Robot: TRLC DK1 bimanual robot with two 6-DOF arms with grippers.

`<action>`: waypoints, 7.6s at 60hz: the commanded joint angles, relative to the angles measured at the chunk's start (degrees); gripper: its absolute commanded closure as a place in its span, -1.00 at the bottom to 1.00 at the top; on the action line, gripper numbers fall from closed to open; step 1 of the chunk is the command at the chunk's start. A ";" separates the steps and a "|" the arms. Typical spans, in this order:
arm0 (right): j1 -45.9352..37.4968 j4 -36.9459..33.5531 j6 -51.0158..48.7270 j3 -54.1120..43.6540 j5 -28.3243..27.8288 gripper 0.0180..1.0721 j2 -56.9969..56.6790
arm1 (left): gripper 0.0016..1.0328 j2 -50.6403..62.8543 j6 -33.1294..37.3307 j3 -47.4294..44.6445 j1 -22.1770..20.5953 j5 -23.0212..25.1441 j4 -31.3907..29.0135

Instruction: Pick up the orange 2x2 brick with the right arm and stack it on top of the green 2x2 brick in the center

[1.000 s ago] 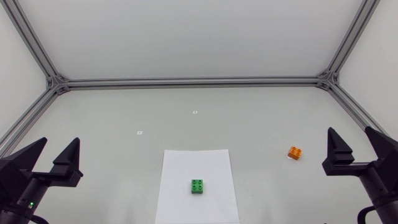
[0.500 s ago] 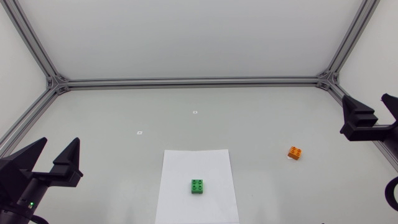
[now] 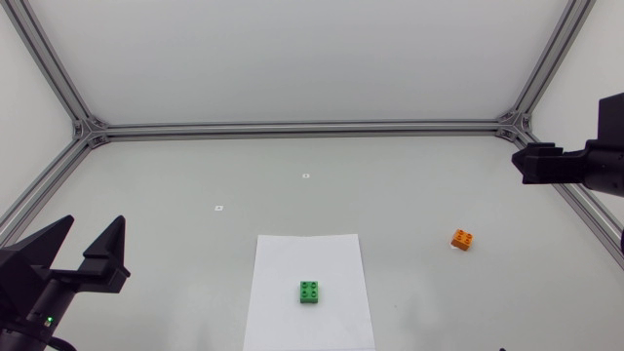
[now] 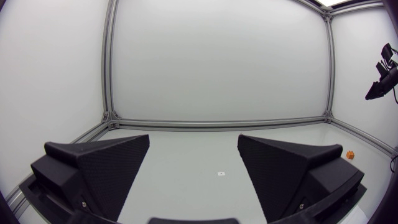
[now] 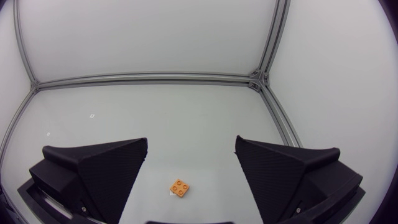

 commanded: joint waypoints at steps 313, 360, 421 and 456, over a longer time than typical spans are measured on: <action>30.18 -28.62 -46.57 11.02 1.08 0.26 32.17 | -0.92 -0.45 0.73 -2.35 0.16 0.23 -0.84; 58.31 -26.60 -29.60 19.28 2.57 0.51 44.74 | -0.92 -0.45 0.73 -2.35 0.16 0.23 -0.76; 62.53 -23.70 -28.99 28.60 2.22 0.51 56.60 | -0.92 -0.45 0.73 -2.35 0.16 0.23 -0.76; 62.26 -22.29 -28.90 28.60 2.48 0.51 58.27 | -0.92 -0.45 0.73 -2.35 0.16 0.23 -0.84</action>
